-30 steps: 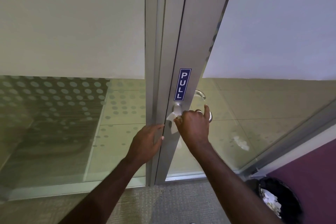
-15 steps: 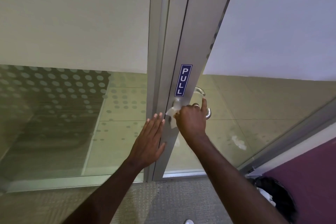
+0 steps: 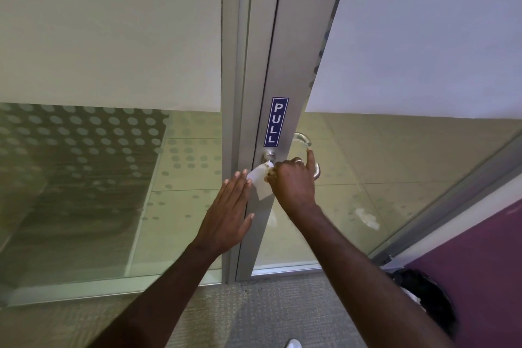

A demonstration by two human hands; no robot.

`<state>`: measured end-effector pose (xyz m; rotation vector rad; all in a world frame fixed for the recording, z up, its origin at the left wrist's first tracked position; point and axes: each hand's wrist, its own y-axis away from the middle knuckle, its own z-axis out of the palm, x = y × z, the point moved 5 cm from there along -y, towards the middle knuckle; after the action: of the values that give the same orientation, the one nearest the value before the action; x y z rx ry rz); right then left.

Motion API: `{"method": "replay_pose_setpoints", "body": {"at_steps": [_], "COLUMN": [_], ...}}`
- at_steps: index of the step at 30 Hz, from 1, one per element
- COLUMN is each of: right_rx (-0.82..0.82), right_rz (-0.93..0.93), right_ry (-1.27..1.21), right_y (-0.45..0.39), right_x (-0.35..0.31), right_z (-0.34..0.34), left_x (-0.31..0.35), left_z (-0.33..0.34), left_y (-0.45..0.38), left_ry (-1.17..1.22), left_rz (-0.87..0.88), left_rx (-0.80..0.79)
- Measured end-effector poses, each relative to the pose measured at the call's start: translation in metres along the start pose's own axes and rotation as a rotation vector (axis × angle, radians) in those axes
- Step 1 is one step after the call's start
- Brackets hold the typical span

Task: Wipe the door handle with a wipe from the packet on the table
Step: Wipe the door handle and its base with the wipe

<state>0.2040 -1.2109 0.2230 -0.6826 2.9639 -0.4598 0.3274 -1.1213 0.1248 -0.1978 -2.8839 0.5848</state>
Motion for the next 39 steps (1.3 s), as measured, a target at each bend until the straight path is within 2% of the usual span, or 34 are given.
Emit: {"method": "replay_pose_setpoints", "body": {"at_steps": [4,10,14,18,22,29,35,39], "right_rx": [0.037,-0.030,-0.034,-0.045,-0.031,-0.115,0.017,0.060], "right_rz": [0.021,-0.089,-0.012,0.055,-0.116,-0.373,-0.338,-0.251], "right_ry": [-0.050,0.053,0.010,-0.072,-0.045,-0.033,-0.207,-0.428], "right_y": [-0.001,0.000,-0.011,-0.007,0.004,-0.001,0.001,0.004], "right_x": [-0.001,0.026,0.004,0.011,0.036,0.094,0.125,0.132], "right_z": [0.002,0.003,0.002,0.008,0.003,-0.009,-0.020,-0.032], "left_x": [0.008,0.013,0.014,0.014,0.013,0.026,0.050,0.064], "left_z": [-0.002,-0.005,-0.007,-0.009,-0.010,-0.015,-0.031,-0.045], "left_y": [-0.013,-0.020,-0.015,-0.011,-0.011,-0.024,-0.040,-0.061], "left_ry": [-0.004,0.003,0.062,0.076,0.073,0.130,0.245,0.367], "left_rz": [0.018,0.008,-0.029,-0.051,-0.057,-0.022,0.047,-0.021], "left_rx": [0.005,0.021,0.046,0.065,0.075,0.167,0.322,0.402]}}
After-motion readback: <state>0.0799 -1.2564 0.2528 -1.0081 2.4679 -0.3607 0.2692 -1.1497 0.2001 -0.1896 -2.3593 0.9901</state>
